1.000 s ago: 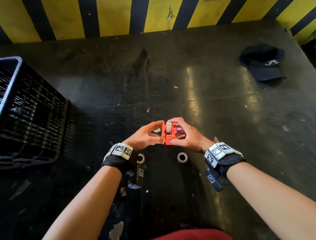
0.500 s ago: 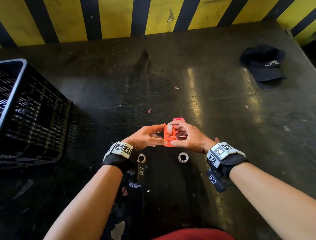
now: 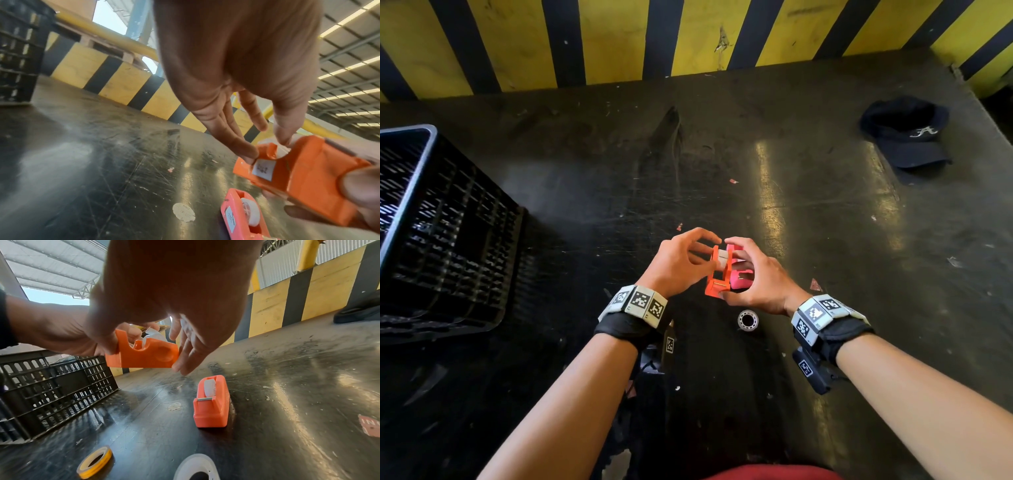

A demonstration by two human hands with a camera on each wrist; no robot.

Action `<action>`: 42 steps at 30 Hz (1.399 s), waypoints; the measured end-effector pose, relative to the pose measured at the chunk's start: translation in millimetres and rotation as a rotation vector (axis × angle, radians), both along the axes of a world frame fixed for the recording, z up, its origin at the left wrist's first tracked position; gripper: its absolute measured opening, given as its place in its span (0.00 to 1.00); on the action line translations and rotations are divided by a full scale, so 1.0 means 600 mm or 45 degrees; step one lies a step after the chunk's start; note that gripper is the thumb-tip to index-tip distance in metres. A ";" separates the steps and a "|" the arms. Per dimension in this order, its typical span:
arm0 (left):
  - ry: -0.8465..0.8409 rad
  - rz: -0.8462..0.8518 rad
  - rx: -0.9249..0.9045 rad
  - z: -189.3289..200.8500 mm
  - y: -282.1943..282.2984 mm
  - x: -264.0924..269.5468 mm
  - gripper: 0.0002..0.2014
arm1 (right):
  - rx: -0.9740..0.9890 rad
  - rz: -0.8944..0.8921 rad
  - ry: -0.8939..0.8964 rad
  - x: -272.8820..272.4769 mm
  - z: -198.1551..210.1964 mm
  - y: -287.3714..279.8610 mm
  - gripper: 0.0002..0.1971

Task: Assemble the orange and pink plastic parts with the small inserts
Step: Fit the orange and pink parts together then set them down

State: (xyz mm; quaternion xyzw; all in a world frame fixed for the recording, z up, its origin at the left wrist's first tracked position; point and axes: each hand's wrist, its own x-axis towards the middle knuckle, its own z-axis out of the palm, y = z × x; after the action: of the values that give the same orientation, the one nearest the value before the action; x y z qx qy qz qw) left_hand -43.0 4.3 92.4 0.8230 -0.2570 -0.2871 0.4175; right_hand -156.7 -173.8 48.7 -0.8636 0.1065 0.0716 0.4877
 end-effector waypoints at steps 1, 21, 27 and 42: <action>-0.009 -0.011 0.014 0.000 -0.003 -0.001 0.20 | -0.008 0.003 0.000 0.000 0.000 -0.001 0.54; -0.003 -0.120 0.194 0.008 -0.008 -0.007 0.04 | -0.109 0.081 0.085 0.007 -0.005 -0.005 0.54; 0.081 -0.291 0.162 0.012 0.008 -0.003 0.03 | -0.032 -0.008 0.093 0.009 -0.014 -0.007 0.56; 0.218 -0.317 0.036 0.001 0.039 -0.022 0.07 | 0.177 -0.036 0.161 0.005 -0.011 -0.018 0.52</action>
State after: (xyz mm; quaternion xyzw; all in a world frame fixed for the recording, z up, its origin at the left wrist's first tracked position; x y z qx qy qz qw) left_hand -55.9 27.8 93.2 0.7630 -0.3164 -0.4093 0.3875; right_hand -153.5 -184.4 41.9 -0.8198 0.1442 0.1263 0.5396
